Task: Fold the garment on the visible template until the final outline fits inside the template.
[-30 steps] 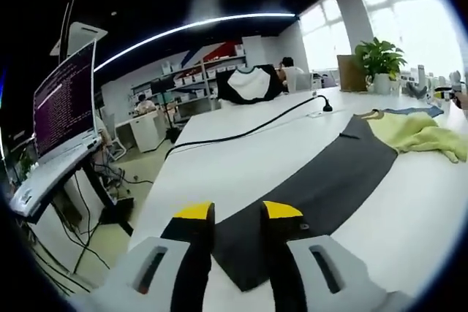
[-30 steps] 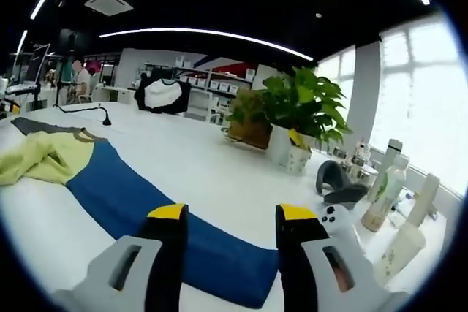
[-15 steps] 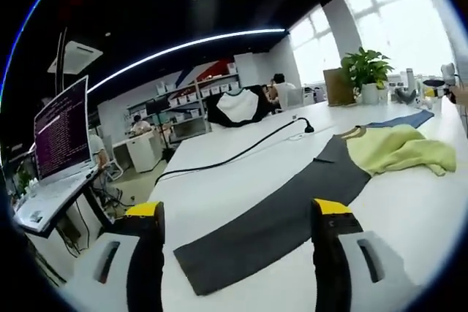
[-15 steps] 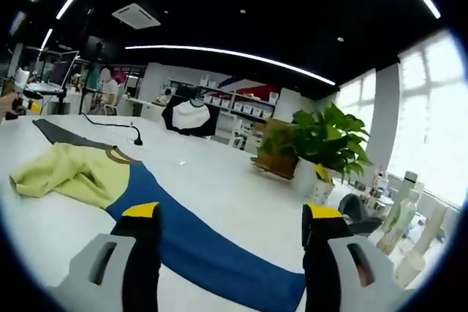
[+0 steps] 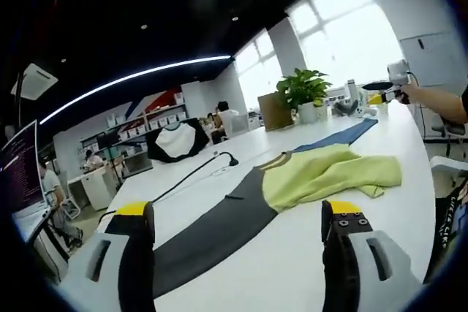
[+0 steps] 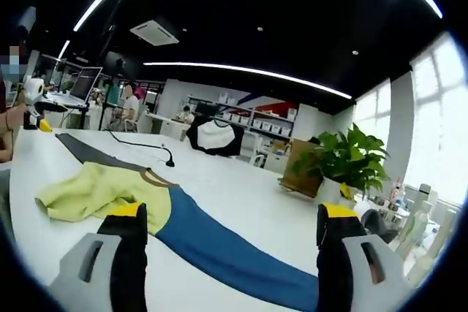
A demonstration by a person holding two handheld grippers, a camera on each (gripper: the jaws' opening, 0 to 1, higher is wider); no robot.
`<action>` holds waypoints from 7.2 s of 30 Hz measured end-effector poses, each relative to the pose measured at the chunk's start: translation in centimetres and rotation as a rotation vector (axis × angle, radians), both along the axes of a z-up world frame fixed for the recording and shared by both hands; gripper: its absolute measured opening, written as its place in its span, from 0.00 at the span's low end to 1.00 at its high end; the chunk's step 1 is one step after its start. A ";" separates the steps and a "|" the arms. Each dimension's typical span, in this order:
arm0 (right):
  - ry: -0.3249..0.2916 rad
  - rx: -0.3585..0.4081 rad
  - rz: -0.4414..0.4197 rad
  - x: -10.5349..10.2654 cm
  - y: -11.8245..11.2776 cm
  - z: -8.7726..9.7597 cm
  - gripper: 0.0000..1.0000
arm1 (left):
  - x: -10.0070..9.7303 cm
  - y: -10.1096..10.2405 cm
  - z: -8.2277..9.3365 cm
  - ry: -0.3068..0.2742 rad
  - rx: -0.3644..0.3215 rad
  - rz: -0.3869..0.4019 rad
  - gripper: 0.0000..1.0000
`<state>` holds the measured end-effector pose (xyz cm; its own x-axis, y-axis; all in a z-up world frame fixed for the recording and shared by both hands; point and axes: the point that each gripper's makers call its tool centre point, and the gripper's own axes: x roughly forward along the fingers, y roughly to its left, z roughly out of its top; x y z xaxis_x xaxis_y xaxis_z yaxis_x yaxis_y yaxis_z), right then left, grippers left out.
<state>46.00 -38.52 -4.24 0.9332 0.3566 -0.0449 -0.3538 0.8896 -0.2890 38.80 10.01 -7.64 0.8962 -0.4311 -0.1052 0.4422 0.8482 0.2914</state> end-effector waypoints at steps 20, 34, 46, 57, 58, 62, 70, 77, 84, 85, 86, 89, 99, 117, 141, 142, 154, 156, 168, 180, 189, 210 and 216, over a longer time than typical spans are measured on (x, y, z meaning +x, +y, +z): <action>-0.004 0.027 0.070 -4.0 4.7 -1.7 0.99 | -5.8 -15.4 -2.2 0.075 -0.130 -0.314 0.95; -0.018 0.052 0.062 -6.6 6.0 -1.7 0.99 | -6.7 -21.7 -6.4 0.174 -0.085 -0.403 0.74; -0.019 0.110 0.054 -8.5 6.4 -2.1 0.99 | -6.7 -23.2 -7.8 0.250 -0.110 -0.427 0.59; -0.012 0.119 0.019 -9.6 6.7 -2.3 0.99 | -5.8 -22.4 -9.2 0.292 -0.127 -0.377 0.41; -0.012 0.119 0.017 -9.7 6.7 -2.3 0.99 | -5.8 -22.5 -9.2 0.292 -0.123 -0.378 0.39; -0.007 0.124 0.017 -9.9 6.8 -2.4 0.99 | -5.9 -22.4 -9.1 0.297 -0.128 -0.379 0.37; 0.004 0.138 0.011 -10.0 6.7 -2.7 0.99 | -5.7 -21.8 -9.5 0.313 -0.081 -0.352 0.15; -0.012 0.149 0.008 -10.7 6.7 -2.0 0.98 | -5.9 -20.2 -6.0 0.246 -0.179 -0.317 0.08; 0.012 0.148 0.039 -11.1 8.3 -2.8 0.98 | -5.4 -18.4 -1.3 0.149 -0.223 -0.298 0.07; 0.014 0.149 0.046 -11.3 8.7 -2.9 0.98 | -5.2 -18.0 -0.7 0.151 -0.229 -0.293 0.07; 0.019 0.148 0.059 -11.5 9.2 -3.1 0.98 | -5.0 -17.7 -0.2 0.144 -0.232 -0.287 0.07; 0.035 0.149 0.094 -11.8 10.7 -3.5 0.98 | -4.3 -16.5 1.7 0.116 -0.254 -0.255 0.08; 0.155 0.145 0.254 -12.9 17.8 -6.5 0.94 | -3.0 -14.1 5.8 0.087 -0.305 -0.185 0.07; 0.372 0.059 0.413 -13.3 27.4 -11.4 0.52 | 1.1 -10.7 9.5 0.048 -0.280 -0.075 0.08; 0.546 -0.053 0.396 -11.5 28.3 -14.0 0.21 | 2.6 -6.7 9.3 0.060 -0.341 0.027 0.08; 0.545 -0.056 0.394 -11.5 28.3 -14.0 0.19 | 2.4 -6.7 9.3 0.054 -0.337 0.025 0.08; 0.425 0.048 0.402 -11.8 26.2 -11.1 0.01 | 1.2 -6.1 8.1 0.074 -0.346 0.021 0.08; 0.390 0.053 0.372 -12.0 24.5 -9.6 0.01 | 0.7 -6.1 7.9 0.073 -0.344 0.015 0.08; 0.283 0.149 0.161 -14.6 13.6 -4.9 0.01 | -3.8 -6.6 5.1 0.107 -0.339 -0.023 0.08; 0.300 0.157 0.055 -15.1 8.1 -6.4 0.01 | -9.0 -8.9 -0.5 0.246 -0.241 -0.157 0.08; 0.325 0.149 0.024 -15.0 7.2 -7.6 0.01 | -10.7 -9.1 -4.0 0.308 -0.129 -0.220 0.08; 0.429 0.097 0.018 -15.2 6.3 -11.0 0.01 | -12.2 -8.7 -9.2 0.482 0.019 -0.295 0.07; 0.445 0.088 0.029 -15.5 6.5 -11.6 0.01 | -12.5 -8.3 -9.7 0.521 -0.012 -0.309 0.07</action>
